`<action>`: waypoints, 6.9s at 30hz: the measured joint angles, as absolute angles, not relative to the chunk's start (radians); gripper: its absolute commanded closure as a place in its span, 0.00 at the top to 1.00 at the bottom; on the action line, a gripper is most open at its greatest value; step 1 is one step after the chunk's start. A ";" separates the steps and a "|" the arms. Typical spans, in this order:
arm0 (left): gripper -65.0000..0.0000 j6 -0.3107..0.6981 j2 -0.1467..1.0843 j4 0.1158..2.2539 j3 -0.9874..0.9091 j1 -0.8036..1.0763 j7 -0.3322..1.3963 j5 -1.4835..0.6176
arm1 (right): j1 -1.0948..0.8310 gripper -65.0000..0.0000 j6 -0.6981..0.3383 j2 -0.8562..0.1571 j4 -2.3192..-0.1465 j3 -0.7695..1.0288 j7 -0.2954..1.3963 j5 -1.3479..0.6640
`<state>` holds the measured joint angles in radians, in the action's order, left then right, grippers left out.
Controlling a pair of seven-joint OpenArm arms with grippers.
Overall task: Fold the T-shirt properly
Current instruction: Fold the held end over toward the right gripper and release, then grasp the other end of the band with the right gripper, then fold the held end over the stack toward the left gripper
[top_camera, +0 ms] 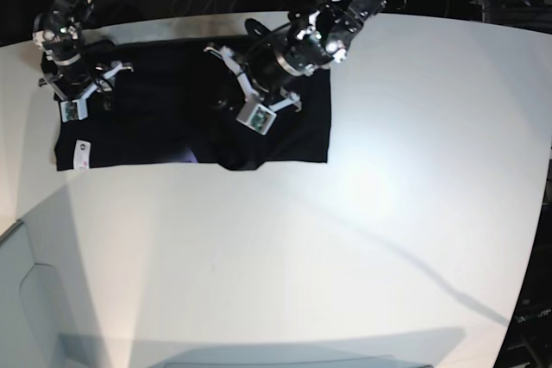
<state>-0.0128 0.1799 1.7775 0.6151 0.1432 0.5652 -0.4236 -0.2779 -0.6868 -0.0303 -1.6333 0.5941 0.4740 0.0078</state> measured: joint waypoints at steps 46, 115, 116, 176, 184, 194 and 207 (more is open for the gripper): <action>0.68 -0.005 0.310 1.880 0.440 0.218 0.550 -0.439 | -0.261 0.51 -0.688 0.003 -1.852 0.603 0.501 0.023; 0.68 0.004 0.245 1.799 -0.151 0.402 0.564 -0.440 | -0.116 0.00 -0.688 0.104 -1.840 0.752 0.505 0.020; 0.68 0.004 0.239 1.792 -0.147 0.401 0.571 -0.443 | -0.131 0.00 -0.688 0.109 -1.868 0.726 0.508 0.025; 0.07 -0.001 0.160 1.831 -0.250 0.528 0.561 -0.435 | -0.222 0.00 -0.688 0.102 -1.805 -0.352 0.501 0.023; 0.00 -0.005 0.088 1.711 -0.213 0.420 0.553 -0.440 | -0.224 0.00 -0.687 0.105 -1.806 -0.357 0.501 0.023; 0.00 -0.004 0.086 1.682 -0.214 0.378 0.546 -0.436 | -0.195 0.00 -0.687 0.121 -1.781 -0.503 0.504 0.024; 0.00 -0.002 0.089 1.710 -0.235 0.405 0.562 -0.429 | -0.093 0.00 -0.687 0.144 -1.615 -0.505 0.484 0.013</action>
<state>-0.0021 0.0891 1.7100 -0.2352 0.4053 0.5621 -0.4286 -0.0925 -0.6868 0.1444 -1.6146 -0.5053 0.4843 0.0128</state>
